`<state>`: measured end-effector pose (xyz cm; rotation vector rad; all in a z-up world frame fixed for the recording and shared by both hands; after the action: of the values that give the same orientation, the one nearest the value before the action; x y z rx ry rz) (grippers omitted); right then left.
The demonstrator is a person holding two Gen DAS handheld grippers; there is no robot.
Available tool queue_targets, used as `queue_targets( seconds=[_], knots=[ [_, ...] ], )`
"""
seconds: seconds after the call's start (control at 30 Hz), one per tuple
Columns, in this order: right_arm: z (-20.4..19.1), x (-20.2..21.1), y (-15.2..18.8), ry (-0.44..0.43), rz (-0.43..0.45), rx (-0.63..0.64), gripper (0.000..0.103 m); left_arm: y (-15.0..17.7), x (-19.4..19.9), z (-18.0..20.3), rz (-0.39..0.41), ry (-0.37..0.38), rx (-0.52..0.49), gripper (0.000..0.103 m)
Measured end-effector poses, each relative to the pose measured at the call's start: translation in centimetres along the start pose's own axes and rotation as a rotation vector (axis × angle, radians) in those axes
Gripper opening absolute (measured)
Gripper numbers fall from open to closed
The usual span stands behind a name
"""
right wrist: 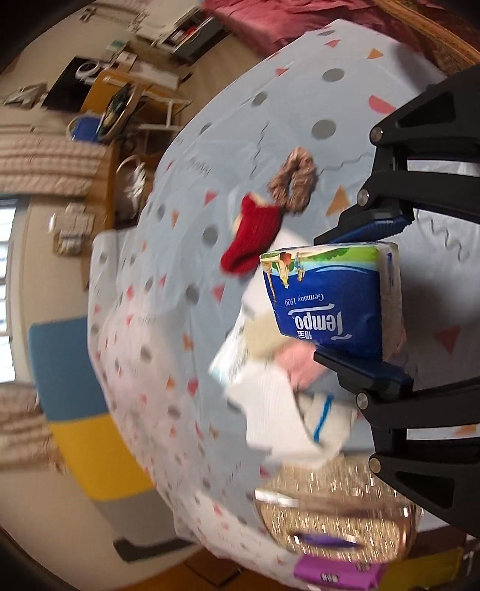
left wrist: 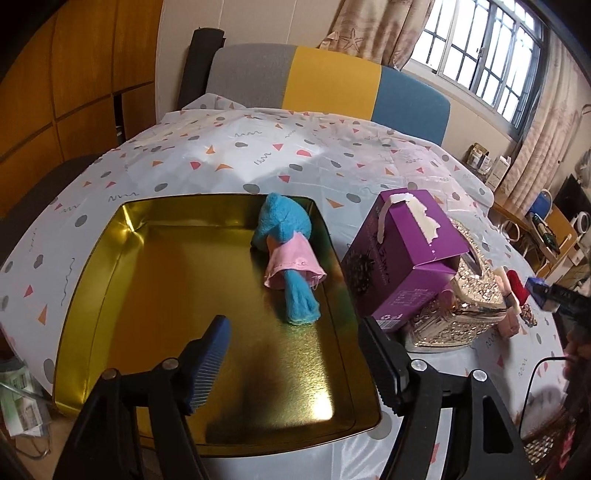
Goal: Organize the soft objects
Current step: 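Lower the Tempo pack into the gold tray and open the right gripper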
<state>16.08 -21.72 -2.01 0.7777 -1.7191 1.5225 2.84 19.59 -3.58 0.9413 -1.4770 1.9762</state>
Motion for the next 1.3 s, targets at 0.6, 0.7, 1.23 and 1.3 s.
queue_targets(
  seconds=[0.6,0.7,1.23,1.3],
  knots=[
    [-23.5,12.3,7.7,-0.554,0.11,0.584,0.054,0.1,1.6,-8.5,0.056,-0.153,0.198,0.086],
    [-27.6,11.6,10.4,-0.609,0.044,0.652,0.054,0.1,2.7,-10.1,0.101,-0.193,0.227,0.094],
    [-34.7,2.5,15.6,-0.538,-0.136,0.72,0.06,1.2,3.3,-12.5,0.118,-0.203,0.255,0.097],
    [-34.3,3.1,15.5,-0.546,-0.124,0.716,0.06,1.3,3.4,-12.0,0.131,-0.199,0.229,0.102]
  ],
)
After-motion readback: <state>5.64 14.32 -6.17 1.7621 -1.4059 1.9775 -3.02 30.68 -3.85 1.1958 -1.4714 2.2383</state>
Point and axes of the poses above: each gripper's, at about its wrist camera, not at the fingertips, and x roughly against the way its jaws point, z to its right, y to its underside, the point moved 2 cm from there along -x, roughly the way its jaws point, and after that the axes turned 4 degrees about -z, right-handed, at the moved point
